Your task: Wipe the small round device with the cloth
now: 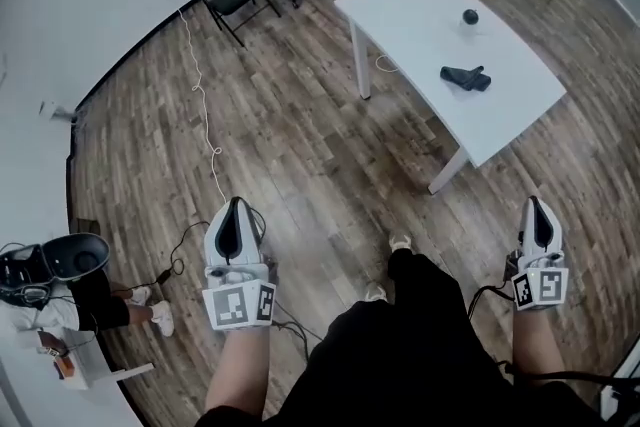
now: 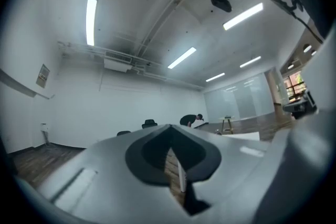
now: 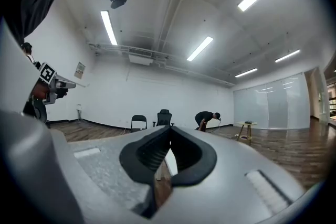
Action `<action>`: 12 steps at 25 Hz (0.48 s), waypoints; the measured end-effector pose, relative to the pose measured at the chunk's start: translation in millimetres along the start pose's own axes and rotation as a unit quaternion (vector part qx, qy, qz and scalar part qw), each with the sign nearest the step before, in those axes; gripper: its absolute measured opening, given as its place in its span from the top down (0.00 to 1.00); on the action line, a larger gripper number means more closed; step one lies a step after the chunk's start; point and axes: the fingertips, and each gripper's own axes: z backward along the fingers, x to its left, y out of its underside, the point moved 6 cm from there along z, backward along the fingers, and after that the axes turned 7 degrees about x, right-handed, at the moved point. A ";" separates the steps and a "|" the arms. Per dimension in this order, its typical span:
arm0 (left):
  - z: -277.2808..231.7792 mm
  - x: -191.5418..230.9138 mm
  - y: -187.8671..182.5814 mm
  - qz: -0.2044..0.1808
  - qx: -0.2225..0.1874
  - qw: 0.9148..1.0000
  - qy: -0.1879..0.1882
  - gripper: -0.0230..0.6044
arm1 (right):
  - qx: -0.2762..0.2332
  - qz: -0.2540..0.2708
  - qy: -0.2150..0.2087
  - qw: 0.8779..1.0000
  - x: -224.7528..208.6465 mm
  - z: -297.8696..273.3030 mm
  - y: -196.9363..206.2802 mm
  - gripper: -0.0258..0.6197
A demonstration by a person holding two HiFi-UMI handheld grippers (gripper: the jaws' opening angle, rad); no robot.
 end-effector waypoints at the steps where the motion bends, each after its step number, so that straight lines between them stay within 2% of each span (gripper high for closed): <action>1: -7.6 3.6 2.5 0.000 0.002 1.000 -0.001 0.95 | 0.002 -0.001 0.001 1.000 -1.6 -10.4 1.9 0.96; 4: -36.2 14.9 10.9 0.004 0.004 1.000 -0.012 0.95 | -0.001 0.001 0.004 1.000 -7.5 -51.1 6.8 0.96; 9: -101.5 33.7 23.3 0.028 0.018 0.999 -0.043 0.95 | -0.008 -0.002 -0.006 1.000 -13.5 -151.0 5.3 0.96; 12: -147.2 39.2 25.2 0.011 0.024 0.999 -0.043 0.95 | -0.023 0.018 -0.015 0.999 -18.6 -208.3 -2.4 0.96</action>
